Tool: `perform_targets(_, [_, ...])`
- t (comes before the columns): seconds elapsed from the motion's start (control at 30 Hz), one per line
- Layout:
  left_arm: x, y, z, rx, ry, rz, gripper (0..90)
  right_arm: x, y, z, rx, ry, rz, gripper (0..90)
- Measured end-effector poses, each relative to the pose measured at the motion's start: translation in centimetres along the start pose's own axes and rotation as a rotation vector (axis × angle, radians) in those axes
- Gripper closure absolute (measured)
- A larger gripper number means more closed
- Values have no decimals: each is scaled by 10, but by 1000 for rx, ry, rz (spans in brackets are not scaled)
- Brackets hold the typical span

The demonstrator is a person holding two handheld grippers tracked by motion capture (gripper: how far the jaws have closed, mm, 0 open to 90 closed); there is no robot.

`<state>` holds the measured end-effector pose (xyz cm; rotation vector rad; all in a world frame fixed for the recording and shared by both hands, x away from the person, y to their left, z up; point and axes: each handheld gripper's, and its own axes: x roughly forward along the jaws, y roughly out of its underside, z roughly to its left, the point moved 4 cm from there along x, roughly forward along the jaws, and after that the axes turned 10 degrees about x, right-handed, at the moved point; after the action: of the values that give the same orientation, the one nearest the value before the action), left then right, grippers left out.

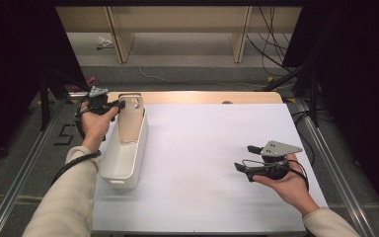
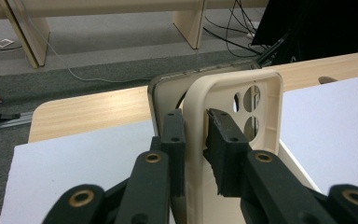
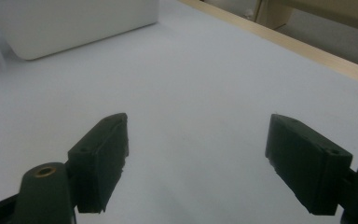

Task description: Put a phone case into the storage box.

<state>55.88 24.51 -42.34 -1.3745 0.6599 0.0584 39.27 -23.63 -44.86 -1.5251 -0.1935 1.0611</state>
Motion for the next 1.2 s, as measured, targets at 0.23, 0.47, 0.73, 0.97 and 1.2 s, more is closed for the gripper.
perform_targets(0.23, [2, 0, -1, 49, -50, 28, 722, 0, 0, 0, 0, 0, 1, 222])
perform_targets(0.47, [3, -1, 2, 84, -104, 57, 631, 0, 0, 0, 2, -1, -1, 222])
perform_targets(0.73, [-7, -8, -2, 87, -116, 41, 514, 0, 0, 0, 6, -2, 2, 221])
perform_targets(0.97, [-29, -5, -11, 51, -103, 11, 370, 0, 0, -1, 7, 1, 0, 220])
perform_targets(1.2, [-59, 14, -28, 1, -42, -31, 201, 0, 0, -1, 9, 2, 0, 219])
